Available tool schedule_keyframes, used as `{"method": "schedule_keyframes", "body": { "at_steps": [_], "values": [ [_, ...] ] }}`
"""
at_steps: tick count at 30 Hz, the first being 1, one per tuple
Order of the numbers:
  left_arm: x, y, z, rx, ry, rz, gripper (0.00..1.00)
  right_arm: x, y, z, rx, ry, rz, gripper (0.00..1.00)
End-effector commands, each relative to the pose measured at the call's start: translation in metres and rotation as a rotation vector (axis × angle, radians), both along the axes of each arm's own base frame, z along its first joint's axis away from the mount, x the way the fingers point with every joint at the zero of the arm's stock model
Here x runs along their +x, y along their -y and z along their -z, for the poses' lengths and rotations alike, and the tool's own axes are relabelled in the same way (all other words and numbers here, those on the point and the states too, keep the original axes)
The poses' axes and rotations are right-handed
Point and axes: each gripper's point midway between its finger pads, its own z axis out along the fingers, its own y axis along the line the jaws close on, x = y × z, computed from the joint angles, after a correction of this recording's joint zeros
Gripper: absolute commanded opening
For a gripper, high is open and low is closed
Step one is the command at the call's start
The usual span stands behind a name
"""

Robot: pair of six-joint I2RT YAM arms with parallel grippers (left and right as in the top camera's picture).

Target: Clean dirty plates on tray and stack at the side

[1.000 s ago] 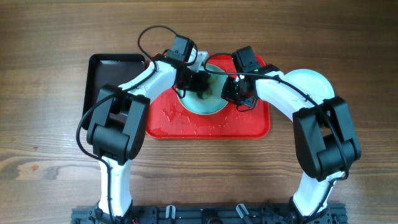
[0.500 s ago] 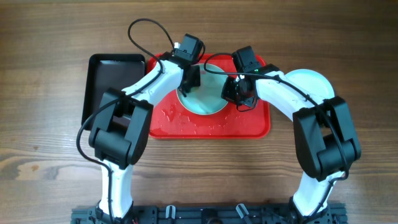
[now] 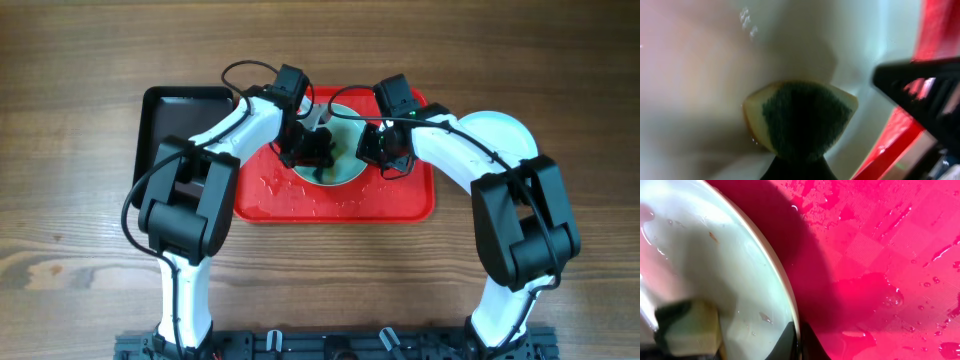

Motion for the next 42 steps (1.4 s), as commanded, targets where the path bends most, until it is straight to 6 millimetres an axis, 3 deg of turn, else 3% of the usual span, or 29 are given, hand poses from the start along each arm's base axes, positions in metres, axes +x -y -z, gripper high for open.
{"method": "schedule_keyframes", "body": {
  "at_steps": [1, 4, 6, 7, 10, 13, 21, 26, 30, 38, 42],
  "values": [
    [0.021, -0.003, 0.012, -0.075, -0.018, -0.110, 0.04, -0.015, 0.001, 0.017, -0.009, -0.056, -0.030, 0.04],
    [0.058, -0.024, 0.017, -0.003, 0.041, -0.296, 0.04, -0.015, 0.001, 0.017, -0.010, -0.055, -0.033, 0.04],
    [0.085, -0.062, 0.023, 0.143, 0.084, -0.480, 0.04, -0.015, 0.001, 0.017, -0.011, -0.054, -0.039, 0.04],
    [0.088, -0.071, 0.020, 0.180, 0.094, -0.499, 0.04, -0.015, 0.001, 0.017, -0.011, -0.053, -0.040, 0.04],
    [0.089, -0.093, 0.004, 0.302, 0.112, -0.533, 0.04, -0.014, 0.001, 0.017, -0.010, -0.052, -0.038, 0.04],
    [0.088, -0.109, -0.024, 0.395, 0.152, -0.553, 0.04, -0.014, 0.001, 0.017, -0.009, -0.049, -0.037, 0.04],
    [0.072, -0.111, -0.111, 0.336, 0.225, -0.560, 0.04, -0.014, -0.004, 0.016, 0.013, -0.042, -0.077, 0.04],
    [0.058, -0.116, -0.138, 0.329, 0.238, -0.565, 0.04, -0.010, -0.009, 0.002, 0.047, -0.008, -0.178, 0.04],
    [0.054, -0.119, -0.132, 0.357, 0.234, -0.541, 0.04, -0.003, -0.003, -0.026, 0.013, 0.076, -0.226, 0.04],
    [0.059, -0.140, -0.114, 0.435, 0.223, -0.576, 0.04, -0.001, 0.069, -0.110, -0.342, 0.274, -0.104, 0.04],
    [0.061, -0.146, -0.103, 0.446, 0.197, -0.587, 0.04, -0.008, 0.103, -0.167, -0.558, 0.422, -0.028, 0.04]
  ]
}}
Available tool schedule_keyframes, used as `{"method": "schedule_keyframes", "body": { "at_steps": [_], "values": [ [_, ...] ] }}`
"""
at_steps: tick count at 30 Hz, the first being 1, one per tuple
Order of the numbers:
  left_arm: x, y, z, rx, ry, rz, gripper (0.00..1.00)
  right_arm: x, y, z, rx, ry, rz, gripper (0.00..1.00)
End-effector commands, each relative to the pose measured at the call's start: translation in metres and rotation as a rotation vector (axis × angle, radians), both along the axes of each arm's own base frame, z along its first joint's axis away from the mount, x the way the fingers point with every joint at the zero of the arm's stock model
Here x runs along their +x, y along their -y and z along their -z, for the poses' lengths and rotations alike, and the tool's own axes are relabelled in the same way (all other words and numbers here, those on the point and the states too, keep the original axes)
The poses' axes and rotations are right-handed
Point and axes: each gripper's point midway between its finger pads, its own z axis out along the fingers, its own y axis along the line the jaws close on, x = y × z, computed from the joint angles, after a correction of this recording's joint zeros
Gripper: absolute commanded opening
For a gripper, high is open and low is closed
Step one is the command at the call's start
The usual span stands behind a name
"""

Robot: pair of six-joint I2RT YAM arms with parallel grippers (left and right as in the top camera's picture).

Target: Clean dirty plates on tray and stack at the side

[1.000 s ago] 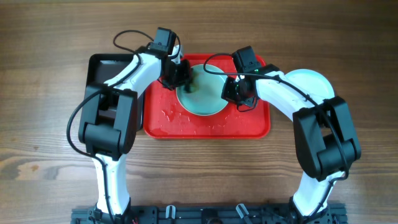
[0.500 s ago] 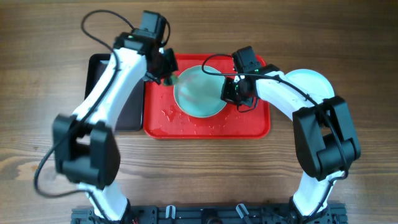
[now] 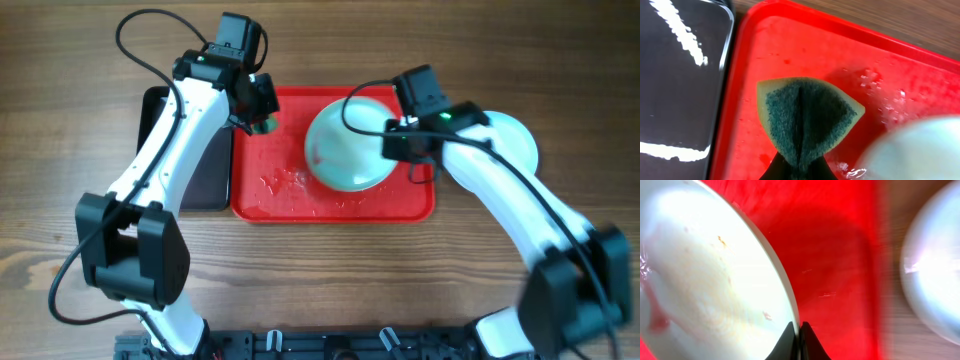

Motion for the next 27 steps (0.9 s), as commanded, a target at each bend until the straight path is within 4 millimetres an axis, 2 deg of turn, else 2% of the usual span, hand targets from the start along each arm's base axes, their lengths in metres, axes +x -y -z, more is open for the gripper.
{"method": "schedule_keyframes", "body": {
  "at_steps": [1, 5, 9, 14, 21, 27],
  "values": [
    [0.003, -0.013, 0.020, 0.036, -0.037, -0.022, 0.04, 0.004, 0.046, -0.070, -0.289, 0.251, 0.095, 0.04],
    [0.002, -0.011, 0.034, 0.035, -0.070, -0.022, 0.04, -0.006, 0.056, -0.125, -0.519, 0.441, 0.123, 0.04],
    [0.000, -0.004, 0.044, 0.001, -0.104, -0.009, 0.04, -0.016, 0.041, -0.157, -0.697, 0.557, 0.075, 0.04],
    [0.000, -0.004, 0.048, 0.002, -0.110, -0.009, 0.04, -0.027, 0.020, -0.180, -0.848, 0.652, 0.035, 0.04],
    [0.000, -0.004, 0.048, 0.001, -0.110, -0.009, 0.04, -0.040, 0.013, -0.214, -1.041, 0.734, 0.050, 0.04],
    [0.000, -0.004, 0.048, 0.001, -0.111, -0.009, 0.04, -0.040, 0.008, -0.226, -1.057, 0.762, 0.074, 0.04]
  ]
}}
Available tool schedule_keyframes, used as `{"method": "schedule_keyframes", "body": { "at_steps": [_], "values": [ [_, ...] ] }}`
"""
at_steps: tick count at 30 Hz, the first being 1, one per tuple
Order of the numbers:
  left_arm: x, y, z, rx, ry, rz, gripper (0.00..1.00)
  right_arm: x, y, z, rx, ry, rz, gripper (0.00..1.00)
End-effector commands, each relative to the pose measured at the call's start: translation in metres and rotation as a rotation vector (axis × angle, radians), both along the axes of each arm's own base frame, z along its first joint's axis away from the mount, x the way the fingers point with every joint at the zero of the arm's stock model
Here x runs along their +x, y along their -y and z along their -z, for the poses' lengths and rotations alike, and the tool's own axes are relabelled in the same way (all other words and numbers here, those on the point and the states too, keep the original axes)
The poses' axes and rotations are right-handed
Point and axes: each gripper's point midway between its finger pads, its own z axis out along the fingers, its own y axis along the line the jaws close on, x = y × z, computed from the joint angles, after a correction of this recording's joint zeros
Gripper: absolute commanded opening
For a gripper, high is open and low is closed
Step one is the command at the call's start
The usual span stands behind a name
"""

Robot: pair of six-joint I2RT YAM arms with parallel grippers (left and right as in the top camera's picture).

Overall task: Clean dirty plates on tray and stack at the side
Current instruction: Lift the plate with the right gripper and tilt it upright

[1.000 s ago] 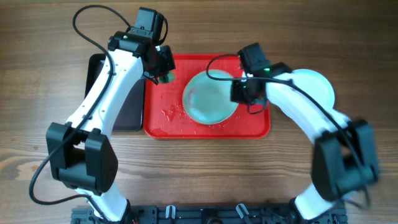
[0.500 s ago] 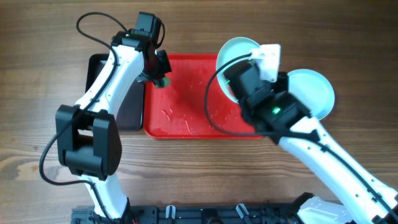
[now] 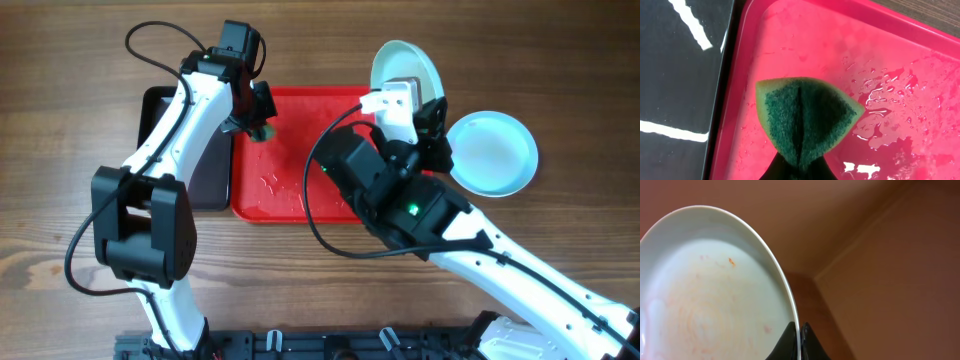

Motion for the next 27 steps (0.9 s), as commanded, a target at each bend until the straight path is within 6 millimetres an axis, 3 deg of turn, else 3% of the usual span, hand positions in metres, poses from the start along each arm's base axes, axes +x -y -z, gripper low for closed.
{"method": "schedule_keyframes", "body": {
  "at_steps": [1, 27],
  "values": [
    [-0.002, 0.001, 0.006, -0.007, -0.017, 0.006, 0.04, -0.003, 0.004, -0.018, -0.077, 0.033, 0.058, 0.04],
    [-0.002, 0.001, 0.006, -0.007, -0.017, 0.006, 0.04, 0.005, -0.006, -0.016, -0.026, 0.026, 0.007, 0.04]
  ]
}}
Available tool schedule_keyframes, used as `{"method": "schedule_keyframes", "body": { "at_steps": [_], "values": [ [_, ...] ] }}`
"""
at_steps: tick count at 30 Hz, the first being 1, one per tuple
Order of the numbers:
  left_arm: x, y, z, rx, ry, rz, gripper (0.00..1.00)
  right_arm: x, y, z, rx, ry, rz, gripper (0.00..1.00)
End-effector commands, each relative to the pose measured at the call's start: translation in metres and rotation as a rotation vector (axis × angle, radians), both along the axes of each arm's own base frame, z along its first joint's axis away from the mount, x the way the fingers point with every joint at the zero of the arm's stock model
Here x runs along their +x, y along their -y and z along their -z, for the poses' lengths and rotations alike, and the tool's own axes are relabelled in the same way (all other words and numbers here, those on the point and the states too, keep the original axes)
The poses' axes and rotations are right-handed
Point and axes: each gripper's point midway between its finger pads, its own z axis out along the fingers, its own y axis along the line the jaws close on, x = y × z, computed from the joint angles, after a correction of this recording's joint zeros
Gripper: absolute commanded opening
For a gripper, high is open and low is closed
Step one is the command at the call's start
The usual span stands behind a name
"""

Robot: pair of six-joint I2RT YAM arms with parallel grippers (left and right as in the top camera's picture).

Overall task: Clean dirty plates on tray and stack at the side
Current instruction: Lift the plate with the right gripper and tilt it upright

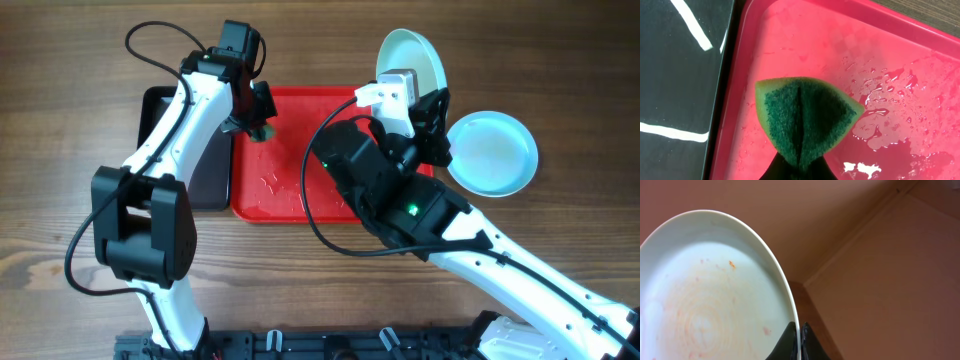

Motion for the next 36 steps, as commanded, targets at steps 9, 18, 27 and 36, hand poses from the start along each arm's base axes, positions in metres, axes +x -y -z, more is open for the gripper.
{"method": "schedule_keyframes", "body": {
  "at_steps": [9, 18, 27, 36],
  "values": [
    [-0.002, 0.001, 0.006, -0.007, -0.016, 0.006, 0.04, 0.011, -0.022, 0.012, 0.081, -0.057, -0.125, 0.04],
    [-0.002, 0.001, 0.006, -0.007, -0.016, 0.006, 0.04, 0.008, -0.005, 0.000, 0.032, -0.010, -0.029, 0.04],
    [-0.001, 0.001, 0.006, -0.008, -0.013, 0.006, 0.04, 0.019, -0.009, 0.028, -0.008, -0.160, -0.105, 0.04],
    [-0.001, 0.002, 0.006, -0.008, -0.012, 0.005, 0.04, 0.019, -0.005, 0.023, -0.079, -0.166, -0.074, 0.04]
  ]
}}
